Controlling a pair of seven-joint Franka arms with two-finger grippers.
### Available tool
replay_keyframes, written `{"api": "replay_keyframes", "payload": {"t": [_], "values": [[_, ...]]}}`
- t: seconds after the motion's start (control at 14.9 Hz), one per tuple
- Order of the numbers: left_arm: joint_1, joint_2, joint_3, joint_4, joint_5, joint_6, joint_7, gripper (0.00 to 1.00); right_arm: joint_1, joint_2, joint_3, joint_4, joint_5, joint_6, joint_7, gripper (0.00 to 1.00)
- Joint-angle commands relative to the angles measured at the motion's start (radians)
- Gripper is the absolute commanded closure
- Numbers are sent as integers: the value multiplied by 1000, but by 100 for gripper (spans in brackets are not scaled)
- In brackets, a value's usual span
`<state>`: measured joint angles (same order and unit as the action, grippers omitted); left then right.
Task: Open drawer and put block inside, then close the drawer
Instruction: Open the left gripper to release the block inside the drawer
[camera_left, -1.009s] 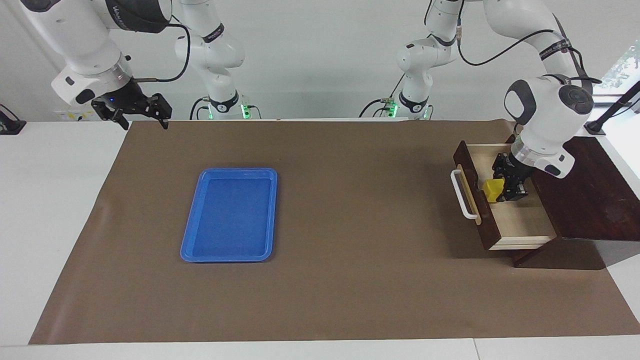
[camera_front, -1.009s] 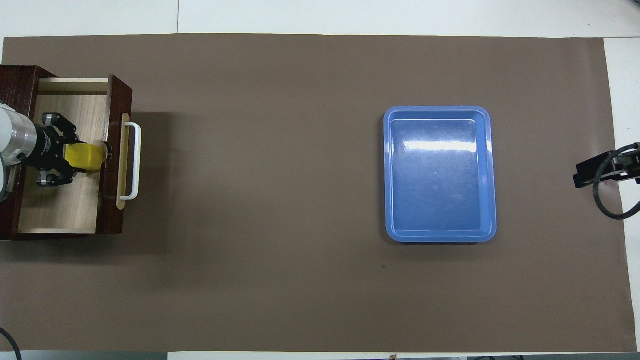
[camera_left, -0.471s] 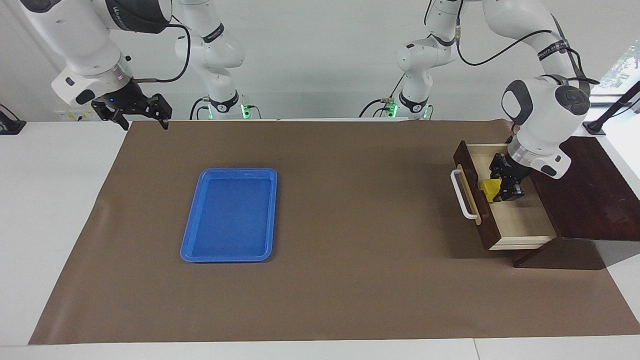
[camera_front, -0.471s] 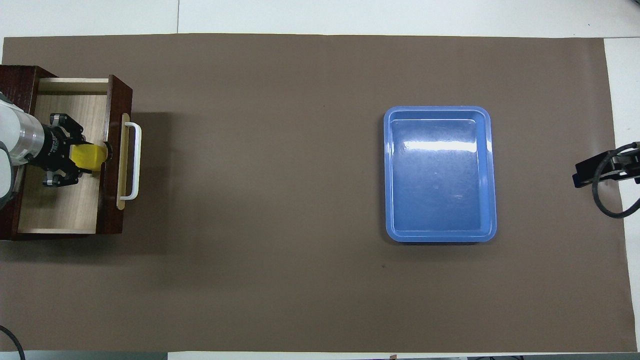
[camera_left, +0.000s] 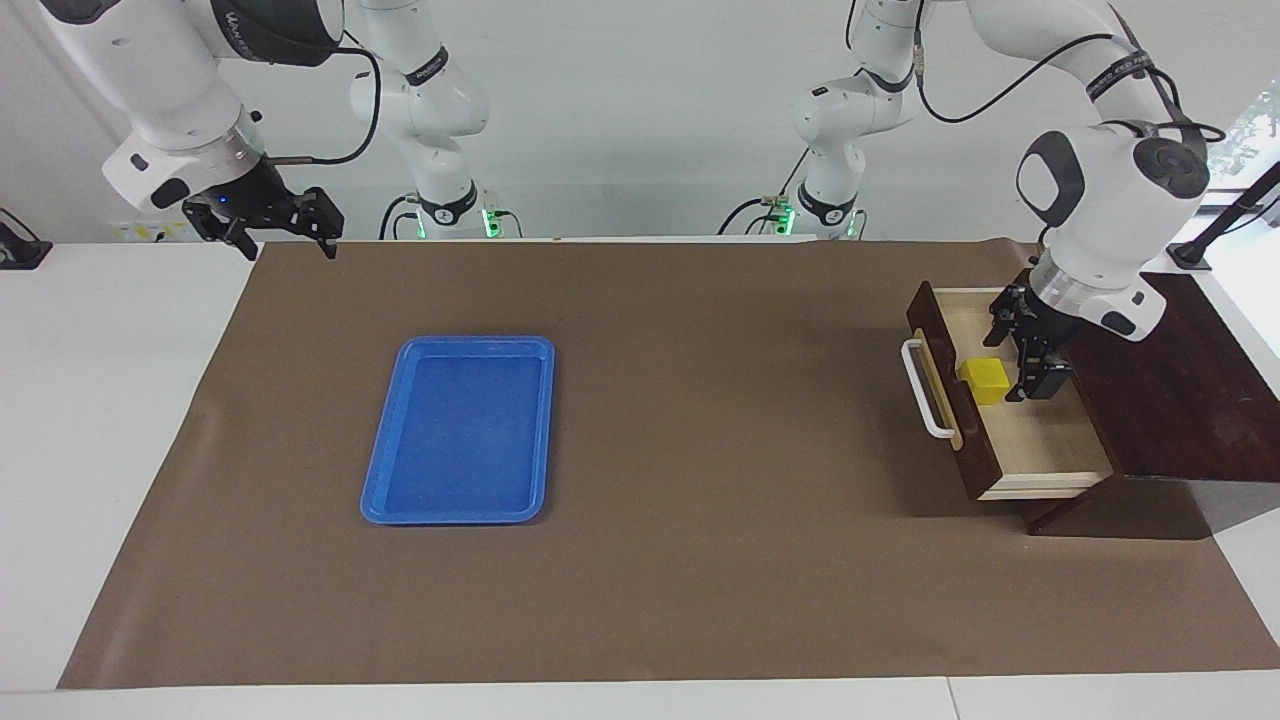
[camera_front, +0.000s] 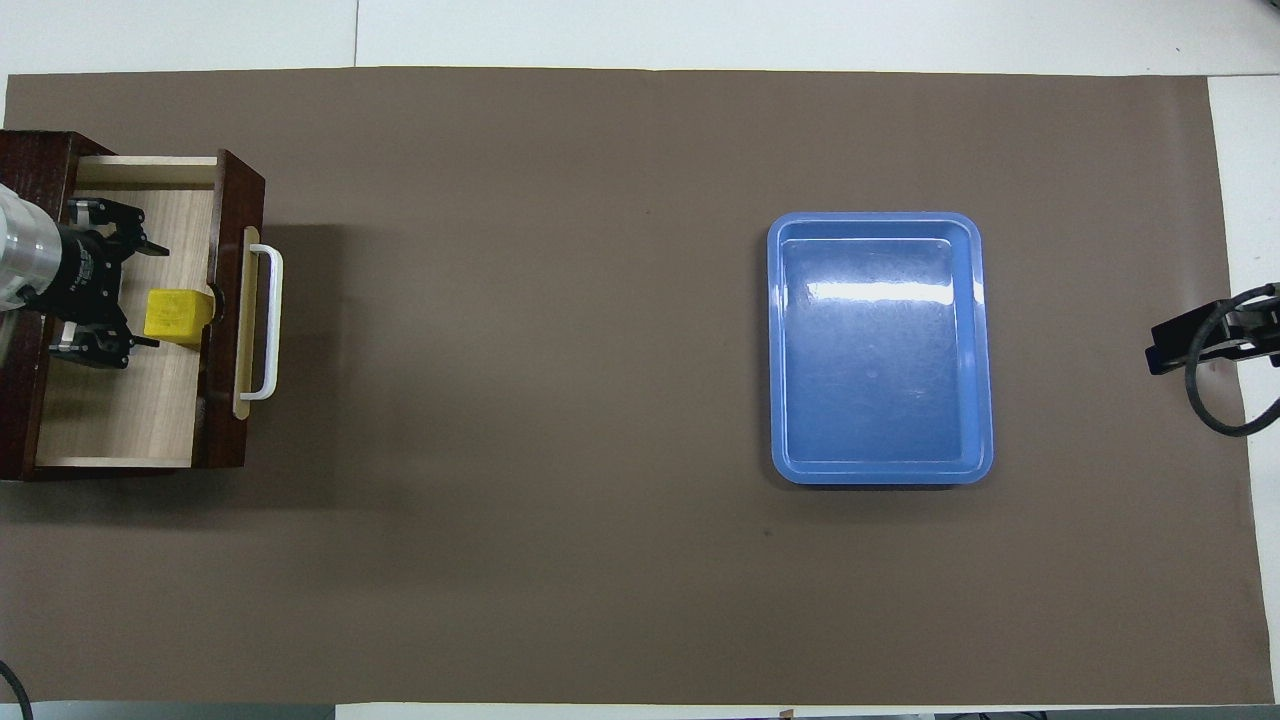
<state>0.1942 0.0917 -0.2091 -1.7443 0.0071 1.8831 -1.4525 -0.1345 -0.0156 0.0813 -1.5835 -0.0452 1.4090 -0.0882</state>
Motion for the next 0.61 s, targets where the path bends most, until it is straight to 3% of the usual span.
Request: {"api": "replay_keyframes", "payload": {"t": [0.0,0.13,0.34,0.54], "values": [[-93,32,11,132,-26,-122,-60,0,-16,-3,17,2,-15,4,8,0],[-156,34,10,123,-22,-96,-136,0,-17,-3,17,0,-15,2,5,0],[-206,17,11,30,-18,-49,-158,0,-11,-3,17,0,-15,5,7,0],[-207,11,11,-56,7,17,-155,0,-11,-3,17,0,-15,5,4,0]]}}
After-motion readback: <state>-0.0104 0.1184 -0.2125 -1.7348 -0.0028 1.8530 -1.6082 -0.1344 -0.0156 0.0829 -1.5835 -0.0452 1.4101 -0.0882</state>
